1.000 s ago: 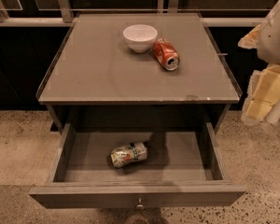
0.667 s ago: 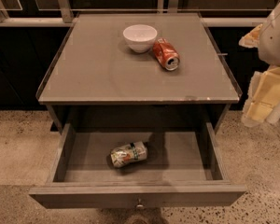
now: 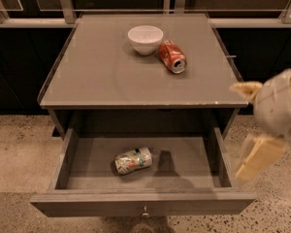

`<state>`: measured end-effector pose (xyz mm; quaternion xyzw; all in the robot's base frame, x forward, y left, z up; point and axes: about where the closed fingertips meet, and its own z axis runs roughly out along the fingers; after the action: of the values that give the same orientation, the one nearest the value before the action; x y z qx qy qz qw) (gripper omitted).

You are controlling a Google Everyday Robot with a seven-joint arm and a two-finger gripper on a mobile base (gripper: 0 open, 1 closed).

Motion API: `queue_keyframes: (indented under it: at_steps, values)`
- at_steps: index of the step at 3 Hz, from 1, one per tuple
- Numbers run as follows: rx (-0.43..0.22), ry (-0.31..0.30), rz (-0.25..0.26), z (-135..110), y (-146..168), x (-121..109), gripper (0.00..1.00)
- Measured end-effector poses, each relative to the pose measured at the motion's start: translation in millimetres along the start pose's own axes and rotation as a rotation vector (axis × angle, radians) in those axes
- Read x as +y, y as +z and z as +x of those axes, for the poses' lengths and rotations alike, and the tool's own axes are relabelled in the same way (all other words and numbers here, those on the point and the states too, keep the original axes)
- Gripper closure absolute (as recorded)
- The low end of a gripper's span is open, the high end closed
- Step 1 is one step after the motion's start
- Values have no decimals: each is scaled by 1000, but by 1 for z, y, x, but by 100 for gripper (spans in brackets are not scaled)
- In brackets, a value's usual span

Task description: Pick 7up can from top drawer and place on counter

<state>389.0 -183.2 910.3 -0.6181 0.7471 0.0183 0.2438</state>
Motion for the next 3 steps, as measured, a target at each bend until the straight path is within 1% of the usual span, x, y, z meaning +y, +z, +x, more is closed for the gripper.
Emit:
queue_keyframes:
  at_steps: [1, 2, 3]
  values:
    - [-171, 48, -65, 9, 78, 41, 0]
    - [-297, 125, -151, 2, 158, 79, 0]
    - [-302, 158, -146, 9, 167, 82, 0]
